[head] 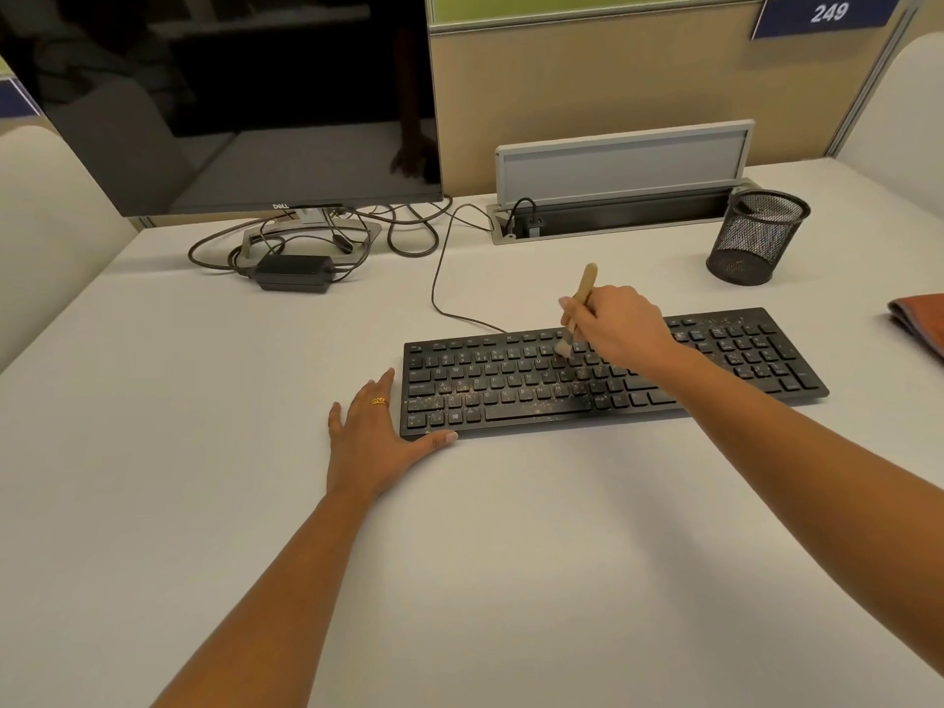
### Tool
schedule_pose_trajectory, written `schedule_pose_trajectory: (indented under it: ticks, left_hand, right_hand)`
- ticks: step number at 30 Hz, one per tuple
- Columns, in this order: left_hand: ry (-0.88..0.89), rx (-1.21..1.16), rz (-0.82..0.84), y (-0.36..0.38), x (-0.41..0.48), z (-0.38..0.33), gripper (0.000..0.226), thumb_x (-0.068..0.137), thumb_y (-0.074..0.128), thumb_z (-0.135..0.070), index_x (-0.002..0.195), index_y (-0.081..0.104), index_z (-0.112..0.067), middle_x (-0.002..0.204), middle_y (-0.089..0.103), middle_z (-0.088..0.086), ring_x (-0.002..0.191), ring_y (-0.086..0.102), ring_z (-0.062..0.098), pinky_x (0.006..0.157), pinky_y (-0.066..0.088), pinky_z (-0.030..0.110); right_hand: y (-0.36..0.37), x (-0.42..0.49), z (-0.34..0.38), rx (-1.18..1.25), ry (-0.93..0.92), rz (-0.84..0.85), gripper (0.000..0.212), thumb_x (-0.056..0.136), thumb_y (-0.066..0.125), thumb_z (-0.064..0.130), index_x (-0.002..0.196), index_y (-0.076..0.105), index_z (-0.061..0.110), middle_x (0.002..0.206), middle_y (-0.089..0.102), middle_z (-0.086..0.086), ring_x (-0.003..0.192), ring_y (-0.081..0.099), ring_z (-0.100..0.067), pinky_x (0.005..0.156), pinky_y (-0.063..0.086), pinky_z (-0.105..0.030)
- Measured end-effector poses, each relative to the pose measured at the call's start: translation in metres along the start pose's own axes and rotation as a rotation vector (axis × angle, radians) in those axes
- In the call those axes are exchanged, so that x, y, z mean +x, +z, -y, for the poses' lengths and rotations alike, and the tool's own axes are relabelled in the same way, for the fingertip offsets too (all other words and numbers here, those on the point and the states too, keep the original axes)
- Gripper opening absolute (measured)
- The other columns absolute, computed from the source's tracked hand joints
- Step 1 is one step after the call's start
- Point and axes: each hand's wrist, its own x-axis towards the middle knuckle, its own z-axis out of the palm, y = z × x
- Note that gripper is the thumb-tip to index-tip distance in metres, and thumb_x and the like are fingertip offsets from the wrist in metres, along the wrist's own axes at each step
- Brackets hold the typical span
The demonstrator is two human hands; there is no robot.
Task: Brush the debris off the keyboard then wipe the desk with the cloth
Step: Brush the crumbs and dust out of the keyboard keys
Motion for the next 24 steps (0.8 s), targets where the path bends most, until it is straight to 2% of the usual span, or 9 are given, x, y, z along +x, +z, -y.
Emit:
schedule_pose_trajectory:
  ticks: [4,9,12,15,20,24]
  left_hand:
    - [-0.003,0.004,-0.001,0.001,0.000,-0.001,0.116,0.059,0.062,-0.076,0.151,0.020,-0.019,0.156,0.026,0.000,0.145,0.017,0.012,0.119,-0.003,0.041]
    - [-0.004,0.013,-0.010,0.001,0.000,0.000,0.113,0.063,0.065,-0.072,0.151,0.019,-0.020,0.156,0.026,0.000,0.145,0.017,0.012,0.119,-0.003,0.041]
    - [-0.006,0.021,-0.006,0.001,0.001,0.000,0.113,0.063,0.064,-0.073,0.151,0.019,-0.019,0.156,0.025,0.000,0.145,0.016,0.012,0.119,-0.003,0.041]
    - [-0.003,0.021,-0.006,0.001,0.001,0.000,0.113,0.062,0.064,-0.073,0.151,0.019,-0.019,0.156,0.025,0.000,0.145,0.016,0.012,0.119,-0.002,0.041]
    - [-0.005,0.028,0.004,0.001,0.001,-0.001,0.116,0.059,0.060,-0.077,0.151,0.019,-0.019,0.156,0.026,0.000,0.145,0.017,0.013,0.119,-0.002,0.042]
    - [-0.004,0.017,0.011,0.000,0.000,-0.001,0.121,0.053,0.053,-0.081,0.151,0.019,-0.019,0.156,0.026,0.000,0.145,0.017,0.012,0.119,-0.002,0.041]
  right_hand:
    - [0.000,-0.002,-0.002,-0.057,0.001,0.091,0.043,0.100,0.034,0.036,0.090,0.067,0.009,0.087,0.069,-0.007,0.082,0.065,-0.026,0.078,0.052,-0.042]
    - [-0.002,-0.003,-0.003,0.030,-0.020,0.070,0.044,0.100,0.035,0.038,0.088,0.068,0.011,0.078,0.065,-0.002,0.072,0.061,-0.020,0.072,0.050,-0.036]
    - [-0.004,-0.002,-0.007,-0.131,-0.012,0.036,0.044,0.100,0.033,0.037,0.092,0.066,0.009,0.082,0.067,-0.004,0.076,0.061,-0.022,0.069,0.047,-0.034]
    - [-0.007,0.000,-0.010,-0.268,0.012,-0.058,0.043,0.101,0.031,0.035,0.095,0.063,0.006,0.079,0.061,-0.006,0.073,0.056,-0.025,0.065,0.037,-0.031]
    - [-0.004,0.001,-0.015,-0.056,0.035,-0.069,0.048,0.100,0.033,0.038,0.093,0.066,0.005,0.087,0.069,-0.010,0.081,0.063,-0.028,0.067,0.044,-0.032]
    - [-0.002,0.000,-0.014,-0.087,0.041,0.047,0.044,0.100,0.034,0.035,0.093,0.067,0.006,0.088,0.067,-0.009,0.080,0.062,-0.027,0.071,0.048,-0.035]
